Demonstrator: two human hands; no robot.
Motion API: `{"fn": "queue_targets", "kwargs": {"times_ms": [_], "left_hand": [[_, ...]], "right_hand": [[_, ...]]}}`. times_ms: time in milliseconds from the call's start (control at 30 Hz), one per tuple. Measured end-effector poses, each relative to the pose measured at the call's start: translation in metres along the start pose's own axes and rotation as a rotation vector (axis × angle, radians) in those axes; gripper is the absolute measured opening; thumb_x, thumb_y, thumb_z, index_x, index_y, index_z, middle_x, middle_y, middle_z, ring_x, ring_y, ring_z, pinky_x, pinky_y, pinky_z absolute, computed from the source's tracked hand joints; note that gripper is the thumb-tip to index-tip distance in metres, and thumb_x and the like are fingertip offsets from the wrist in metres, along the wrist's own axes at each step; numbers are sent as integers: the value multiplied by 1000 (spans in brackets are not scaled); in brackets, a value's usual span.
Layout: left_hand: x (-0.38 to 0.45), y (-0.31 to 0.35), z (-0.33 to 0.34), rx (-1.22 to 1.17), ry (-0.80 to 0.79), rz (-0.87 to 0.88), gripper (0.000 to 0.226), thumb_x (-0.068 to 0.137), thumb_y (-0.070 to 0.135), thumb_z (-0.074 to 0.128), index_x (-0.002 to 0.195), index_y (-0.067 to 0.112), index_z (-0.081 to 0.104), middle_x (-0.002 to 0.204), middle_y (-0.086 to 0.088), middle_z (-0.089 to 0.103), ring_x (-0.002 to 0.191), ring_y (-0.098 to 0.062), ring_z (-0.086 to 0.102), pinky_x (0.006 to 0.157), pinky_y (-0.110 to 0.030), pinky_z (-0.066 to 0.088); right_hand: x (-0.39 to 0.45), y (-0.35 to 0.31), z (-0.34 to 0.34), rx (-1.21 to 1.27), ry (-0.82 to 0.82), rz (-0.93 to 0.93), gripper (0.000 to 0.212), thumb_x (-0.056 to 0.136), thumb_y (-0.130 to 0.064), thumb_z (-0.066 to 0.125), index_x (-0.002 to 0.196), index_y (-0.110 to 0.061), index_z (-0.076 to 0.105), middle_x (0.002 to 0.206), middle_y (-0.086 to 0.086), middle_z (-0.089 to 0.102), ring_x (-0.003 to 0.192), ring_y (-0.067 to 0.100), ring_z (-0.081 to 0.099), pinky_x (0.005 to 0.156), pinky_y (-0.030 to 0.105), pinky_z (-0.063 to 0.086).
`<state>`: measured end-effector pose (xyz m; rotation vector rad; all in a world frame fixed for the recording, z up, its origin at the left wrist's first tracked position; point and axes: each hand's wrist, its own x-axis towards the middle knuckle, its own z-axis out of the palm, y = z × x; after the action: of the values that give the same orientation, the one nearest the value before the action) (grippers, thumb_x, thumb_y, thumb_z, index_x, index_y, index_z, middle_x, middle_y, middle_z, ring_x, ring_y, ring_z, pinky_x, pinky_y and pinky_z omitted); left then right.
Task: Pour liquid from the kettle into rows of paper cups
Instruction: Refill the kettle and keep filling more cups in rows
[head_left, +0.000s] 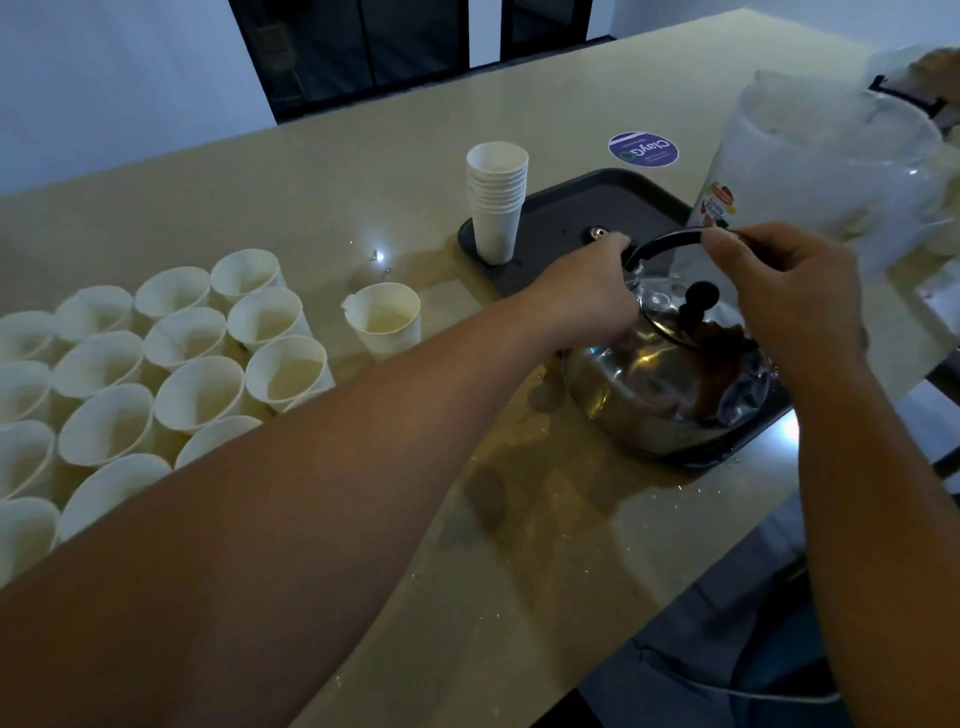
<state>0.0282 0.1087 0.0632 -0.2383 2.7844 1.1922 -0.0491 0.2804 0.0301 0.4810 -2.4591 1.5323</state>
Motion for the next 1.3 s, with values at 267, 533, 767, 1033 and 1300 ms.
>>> {"fn": "queue_targets", "kwargs": {"times_ms": [267, 533, 767, 1033, 1300], "left_hand": [[-25, -1, -19, 34, 36, 84, 47, 93, 8, 54, 138, 21, 55, 118, 4, 61, 109, -14, 59, 89, -26, 49], [-66, -48, -78, 217, 267, -33, 25, 92, 18, 65, 115, 27, 70, 111, 4, 67, 100, -14, 62, 85, -29, 50], [-83, -116, -129, 367, 425, -341, 17, 85, 18, 74, 102, 21, 77, 100, 0, 73, 88, -20, 65, 78, -35, 51], [-62, -154, -120, 410, 411, -422, 15, 84, 28, 77, 95, 19, 72, 89, -3, 70, 85, -25, 68, 78, -41, 57], [-50, -166, -103, 425, 432, -366, 13, 84, 10, 71, 95, 15, 67, 77, -1, 58, 75, -24, 60, 61, -33, 46]], "right_hand": [[7, -12, 5, -204, 101, -25, 50, 86, -64, 64, 114, -24, 74, 107, 0, 71, 96, 9, 62, 80, 23, 46], [-15, -92, 59, -67, 12, -378, 40, 98, -49, 57, 87, -13, 72, 73, -6, 63, 71, 14, 60, 70, 34, 49], [-8, -120, 139, -344, -695, -124, 51, 99, -53, 52, 77, -11, 69, 68, 1, 66, 61, 12, 59, 57, 24, 41], [4, -113, 203, -407, -1039, 141, 39, 104, -47, 46, 112, -11, 61, 86, 3, 76, 76, 21, 74, 68, 33, 58], [2, -102, 225, -394, -974, 116, 27, 105, -22, 51, 104, -4, 72, 79, 5, 77, 72, 20, 76, 71, 30, 63]]}}
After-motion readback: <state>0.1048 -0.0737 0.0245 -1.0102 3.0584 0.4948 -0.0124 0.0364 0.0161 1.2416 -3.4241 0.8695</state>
